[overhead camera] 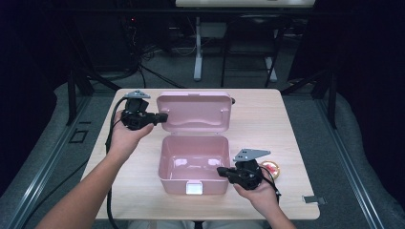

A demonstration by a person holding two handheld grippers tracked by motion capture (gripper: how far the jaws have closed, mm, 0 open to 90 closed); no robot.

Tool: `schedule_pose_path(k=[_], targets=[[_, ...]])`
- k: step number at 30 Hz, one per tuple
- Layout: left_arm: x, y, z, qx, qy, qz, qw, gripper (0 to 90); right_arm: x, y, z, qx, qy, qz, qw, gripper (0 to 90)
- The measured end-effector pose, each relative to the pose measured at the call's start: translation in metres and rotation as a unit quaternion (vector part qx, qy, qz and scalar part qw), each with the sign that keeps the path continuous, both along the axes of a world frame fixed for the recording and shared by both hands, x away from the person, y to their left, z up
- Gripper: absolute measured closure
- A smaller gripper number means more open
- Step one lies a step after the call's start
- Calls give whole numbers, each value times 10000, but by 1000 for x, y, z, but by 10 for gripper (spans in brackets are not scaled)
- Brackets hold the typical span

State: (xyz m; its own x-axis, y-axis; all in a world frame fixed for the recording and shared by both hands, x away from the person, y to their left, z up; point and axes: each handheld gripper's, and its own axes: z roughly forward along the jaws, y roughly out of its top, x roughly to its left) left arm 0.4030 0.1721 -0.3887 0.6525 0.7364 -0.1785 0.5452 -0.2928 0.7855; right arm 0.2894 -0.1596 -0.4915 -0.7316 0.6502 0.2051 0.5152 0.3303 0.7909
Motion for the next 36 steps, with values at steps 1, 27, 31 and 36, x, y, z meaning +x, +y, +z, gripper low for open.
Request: schedule_pose_path(k=[1,27,31,36], targets=[[0,0,-1,1,2,9,10000,878,0,0,0,4,2,-2,10000,900],[-6,13,-43,-171,74,177,9997,655,1,-2,-1,107,5,20,9999,900],[-15,18,-48,-105,-47,212,9997,612,0,-1,-1,48,-28,8,10000,900],[-24,23,-52,-92,-84,141,9998,580,1,0,0,19,-35,-25,10000,900]])
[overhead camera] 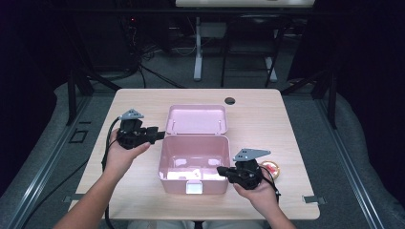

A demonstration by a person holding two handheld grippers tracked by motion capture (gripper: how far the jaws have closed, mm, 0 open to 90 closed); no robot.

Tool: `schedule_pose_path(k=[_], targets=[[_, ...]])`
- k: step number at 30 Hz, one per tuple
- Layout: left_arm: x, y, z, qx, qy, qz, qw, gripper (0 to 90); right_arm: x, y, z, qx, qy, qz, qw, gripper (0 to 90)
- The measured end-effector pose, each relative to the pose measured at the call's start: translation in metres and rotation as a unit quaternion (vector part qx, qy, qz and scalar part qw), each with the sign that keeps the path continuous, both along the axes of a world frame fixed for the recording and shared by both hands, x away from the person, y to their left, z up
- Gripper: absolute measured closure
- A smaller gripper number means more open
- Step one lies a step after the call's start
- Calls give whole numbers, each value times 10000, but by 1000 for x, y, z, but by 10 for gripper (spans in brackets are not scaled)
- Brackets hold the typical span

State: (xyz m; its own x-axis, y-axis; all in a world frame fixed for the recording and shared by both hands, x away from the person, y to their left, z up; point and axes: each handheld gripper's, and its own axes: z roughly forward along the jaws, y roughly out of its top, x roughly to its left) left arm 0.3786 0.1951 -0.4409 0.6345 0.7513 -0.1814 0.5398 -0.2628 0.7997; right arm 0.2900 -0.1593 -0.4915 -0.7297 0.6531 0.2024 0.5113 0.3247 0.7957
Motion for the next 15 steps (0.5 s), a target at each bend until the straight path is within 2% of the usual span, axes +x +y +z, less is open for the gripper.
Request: schedule_pose_path(k=[4,9,13,15], targets=[[-6,2,-2,32,-11,-50,10000,558,0,1,1,15,23,9,10000,878],[-14,1,0,-36,-27,-259,9997,505,-1,2,2,10,36,11,10000,844],[-23,0,0,107,-159,-186,9996,473,-1,4,3,-12,31,18,10000,817],[-25,1,-1,111,-220,-167,9996,468,-1,6,5,3,37,38,10000,775]])
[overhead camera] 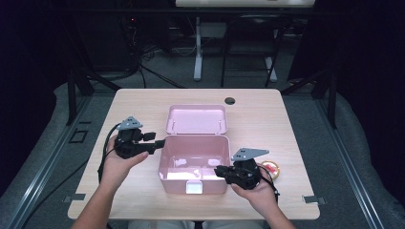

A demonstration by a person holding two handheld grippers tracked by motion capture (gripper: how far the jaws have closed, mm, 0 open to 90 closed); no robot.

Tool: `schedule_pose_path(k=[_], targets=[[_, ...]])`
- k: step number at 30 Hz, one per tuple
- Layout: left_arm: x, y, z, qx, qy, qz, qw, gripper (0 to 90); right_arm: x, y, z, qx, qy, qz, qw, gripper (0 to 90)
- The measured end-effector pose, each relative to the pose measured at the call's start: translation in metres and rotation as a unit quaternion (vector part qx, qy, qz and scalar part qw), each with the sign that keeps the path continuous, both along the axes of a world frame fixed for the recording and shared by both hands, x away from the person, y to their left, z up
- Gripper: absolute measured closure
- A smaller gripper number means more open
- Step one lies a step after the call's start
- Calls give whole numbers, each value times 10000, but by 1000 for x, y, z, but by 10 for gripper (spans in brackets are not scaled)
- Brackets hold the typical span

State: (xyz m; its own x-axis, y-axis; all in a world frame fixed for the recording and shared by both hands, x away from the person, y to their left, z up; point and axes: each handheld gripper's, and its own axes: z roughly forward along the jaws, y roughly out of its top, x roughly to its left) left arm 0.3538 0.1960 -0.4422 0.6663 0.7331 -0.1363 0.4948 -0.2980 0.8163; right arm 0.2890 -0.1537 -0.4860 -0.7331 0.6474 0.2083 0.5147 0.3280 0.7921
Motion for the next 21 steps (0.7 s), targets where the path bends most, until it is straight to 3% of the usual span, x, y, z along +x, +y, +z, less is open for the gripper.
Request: schedule_pose_path(k=[2,4,7,11,15,21], targets=[[-1,2,-1,7,-97,5,10000,467,0,1,3,1,-2,36,10000,721],[-2,5,-2,31,-68,38,10000,465,-1,2,6,45,-62,-4,10000,674],[-5,9,-5,-150,59,8,9999,469,-2,1,13,59,-132,-45,9999,630],[-8,14,-5,-21,116,85,9999,464,0,-3,21,84,-130,-27,9999,584],[-9,18,-7,43,225,143,9996,409,2,-5,28,46,-188,-81,9998,541],[-8,22,-7,-29,182,108,9998,330,5,-6,34,-150,-390,-103,9991,477]])
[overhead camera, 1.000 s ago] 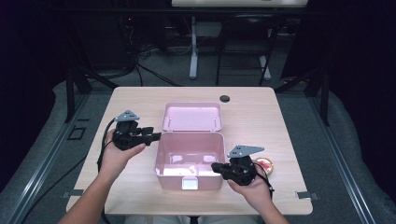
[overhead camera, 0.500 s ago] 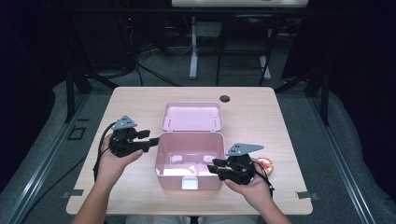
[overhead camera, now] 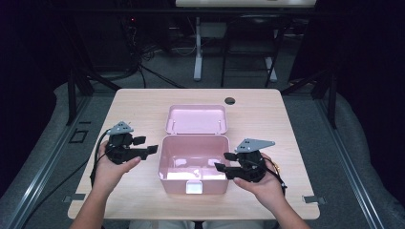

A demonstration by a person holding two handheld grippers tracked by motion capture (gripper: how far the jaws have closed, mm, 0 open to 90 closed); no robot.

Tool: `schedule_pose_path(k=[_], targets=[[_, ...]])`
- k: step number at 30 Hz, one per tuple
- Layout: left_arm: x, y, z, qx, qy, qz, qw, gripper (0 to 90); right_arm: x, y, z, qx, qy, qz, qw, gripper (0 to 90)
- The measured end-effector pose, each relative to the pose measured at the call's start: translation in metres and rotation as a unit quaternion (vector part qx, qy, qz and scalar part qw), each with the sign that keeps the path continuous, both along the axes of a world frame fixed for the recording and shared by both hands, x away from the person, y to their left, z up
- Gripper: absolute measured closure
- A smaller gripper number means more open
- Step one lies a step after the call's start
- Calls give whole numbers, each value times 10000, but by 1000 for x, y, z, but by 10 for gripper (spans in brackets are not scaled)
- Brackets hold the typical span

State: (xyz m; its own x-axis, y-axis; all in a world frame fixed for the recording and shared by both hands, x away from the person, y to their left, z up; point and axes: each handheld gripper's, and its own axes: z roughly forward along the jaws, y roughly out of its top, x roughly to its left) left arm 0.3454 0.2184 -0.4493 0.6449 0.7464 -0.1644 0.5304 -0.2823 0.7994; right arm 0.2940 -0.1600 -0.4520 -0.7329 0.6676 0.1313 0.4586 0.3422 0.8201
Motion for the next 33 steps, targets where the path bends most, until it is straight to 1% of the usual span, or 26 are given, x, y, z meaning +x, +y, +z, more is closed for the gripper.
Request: schedule_pose_path(k=[2,3,5,7,10,15,16,17,20,21,25,27,29,33], targets=[[-1,0,1,-2,11,-32,10000,306,1,-1,2,31,134,-25,9999,429],[-1,-1,1,0,13,-47,10000,303,2,-2,2,81,154,-15,9998,411],[-1,-2,1,2,-1,-100,10000,295,4,-3,3,85,114,-2,9999,369],[-2,-3,1,21,-6,-146,9999,293,7,-3,5,14,83,7,10000,352],[-4,-3,2,-9,-46,-212,9998,286,11,-2,6,24,32,-16,10000,349],[-6,0,3,-48,-34,-211,9998,281,16,-1,5,-29,114,6,9999,346],[-6,0,3,-53,-37,-206,9998,281,17,-1,6,-45,162,28,9999,345],[-6,1,4,-26,-38,-225,9997,281,17,-1,7,-48,153,33,9999,345],[-6,1,7,-43,-66,-188,9998,282,16,-2,10,-64,150,15,9999,345],[-6,1,8,-51,-103,-181,9998,282,16,-3,11,-68,138,10,9999,345],[-7,3,12,-110,-137,-163,9997,282,11,-7,16,-43,86,-31,9999,337],[-7,5,12,-79,-130,-158,9998,283,10,-10,17,-41,82,-57,9999,333],[-6,5,11,-59,-113,-207,9997,283,10,-15,18,-36,62,-100,9999,333],[-8,5,8,47,-115,-212,9997,283,9,-24,18,-40,58,-199,9998,334]])
